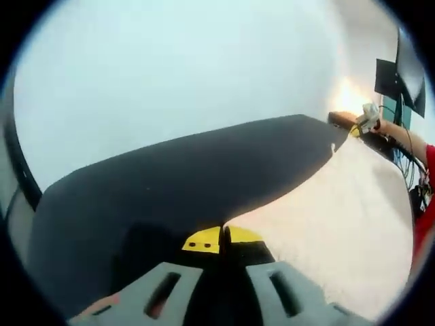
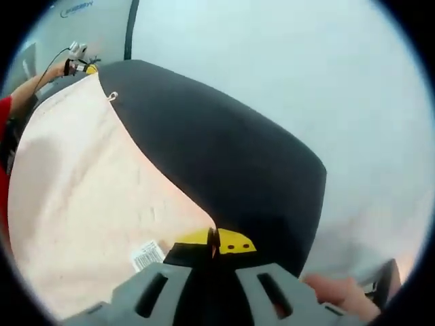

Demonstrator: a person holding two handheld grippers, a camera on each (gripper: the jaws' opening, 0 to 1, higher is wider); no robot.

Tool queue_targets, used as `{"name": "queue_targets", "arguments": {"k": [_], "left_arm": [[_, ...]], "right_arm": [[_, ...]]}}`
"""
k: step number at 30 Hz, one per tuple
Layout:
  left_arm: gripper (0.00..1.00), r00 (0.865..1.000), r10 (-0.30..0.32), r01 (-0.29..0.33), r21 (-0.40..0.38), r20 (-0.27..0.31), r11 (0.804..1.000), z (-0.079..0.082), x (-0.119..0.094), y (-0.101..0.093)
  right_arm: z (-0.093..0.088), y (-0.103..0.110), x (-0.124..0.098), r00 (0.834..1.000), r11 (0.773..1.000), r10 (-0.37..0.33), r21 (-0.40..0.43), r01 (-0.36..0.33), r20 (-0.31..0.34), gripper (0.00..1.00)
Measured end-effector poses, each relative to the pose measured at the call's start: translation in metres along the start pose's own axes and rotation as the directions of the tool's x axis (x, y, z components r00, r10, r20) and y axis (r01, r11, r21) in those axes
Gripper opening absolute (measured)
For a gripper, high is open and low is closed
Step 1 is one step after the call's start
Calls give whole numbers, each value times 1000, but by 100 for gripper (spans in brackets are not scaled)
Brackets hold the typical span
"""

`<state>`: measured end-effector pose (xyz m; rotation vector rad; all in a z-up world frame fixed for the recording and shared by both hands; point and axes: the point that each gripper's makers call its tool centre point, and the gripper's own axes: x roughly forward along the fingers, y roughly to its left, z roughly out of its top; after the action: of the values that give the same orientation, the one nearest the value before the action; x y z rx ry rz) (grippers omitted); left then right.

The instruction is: Fold the towel on the table until its edges align and the towel forms a compact rectangular stack.

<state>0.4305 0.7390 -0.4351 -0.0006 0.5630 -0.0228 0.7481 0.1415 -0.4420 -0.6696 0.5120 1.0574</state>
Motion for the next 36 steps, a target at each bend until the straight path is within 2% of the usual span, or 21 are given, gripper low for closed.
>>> {"name": "queue_targets", "arguments": {"k": [3,4,5,6,7,9,11,12,13,16,19,21,22,24,26,27,28,29,31,34,36], "left_arm": [[0,998,-13,12,-15,-69,1000,-23,6,-10],[2,995,48,-48,7,-89,999,-28,6,-1],[9,993,80,-77,40,-89,996,-30,6,5],[20,991,92,-86,66,-94,994,-31,4,8],[24,991,89,-84,53,-98,995,-31,0,11],[26,993,114,-114,9,-43,993,-16,-10,18],[26,993,119,-119,21,-11,993,-6,-23,12],[25,994,113,-113,60,15,992,-1,-30,3],[25,996,81,-86,124,44,989,2,-35,-24],[26,999,18,-25,224,35,974,0,-36,-63],[26,999,-9,-2,270,39,963,-5,-35,-90],[26,999,-12,2,264,34,964,-13,-32,-102],[26,1000,-10,6,277,14,961,-21,-32,-107],[26,998,63,-60,303,-1,951,-37,-33,-99],[25,992,123,-100,365,-41,926,-58,-40,-92],[25,991,135,-128,351,4,927,-59,-42,-90],[24,993,111,-121,320,50,940,-53,-45,-94],[24,993,114,-116,290,26,950,-59,-49,-94],[26,986,152,-165,274,69,947,-47,-57,-91],[26,976,97,-127,147,195,981,-25,-71,-122],[26,978,67,-101,167,196,981,-25,-77,-139]], "right_arm": [[-18,8,9,998,1000,-13,-23,11,-65,2],[-25,8,14,995,999,-28,-35,25,-94,5],[-18,6,16,998,998,-49,-30,48,-41,5],[-18,5,11,997,999,-43,-21,42,-59,7],[-19,0,6,994,997,-69,14,71,-82,10],[-18,-10,-6,987,993,-110,-46,105,-113,14],[-3,-5,-15,990,991,-129,-45,126,-61,14],[2,-5,-17,989,990,-133,-57,130,-57,13],[10,0,-20,989,987,-142,-81,139,-35,13],[36,14,-25,988,983,-149,-98,152,38,14],[50,-6,-37,960,951,-269,-136,277,75,14],[41,-13,-36,961,962,-274,25,273,42,14],[40,-7,-36,964,964,-263,52,261,42,14],[40,6,-38,950,941,-308,161,296,56,14],[40,39,-42,955,938,-294,202,281,39,14],[48,54,-47,954,944,-288,191,268,87,15],[58,66,-52,949,952,-282,167,258,141,15],[64,71,-60,935,943,-308,184,276,176,15],[71,85,-74,921,939,-319,206,275,224,16],[82,87,-98,856,905,-390,311,289,340,17],[77,92,-107,833,889,-409,366,274,372,17]]}}
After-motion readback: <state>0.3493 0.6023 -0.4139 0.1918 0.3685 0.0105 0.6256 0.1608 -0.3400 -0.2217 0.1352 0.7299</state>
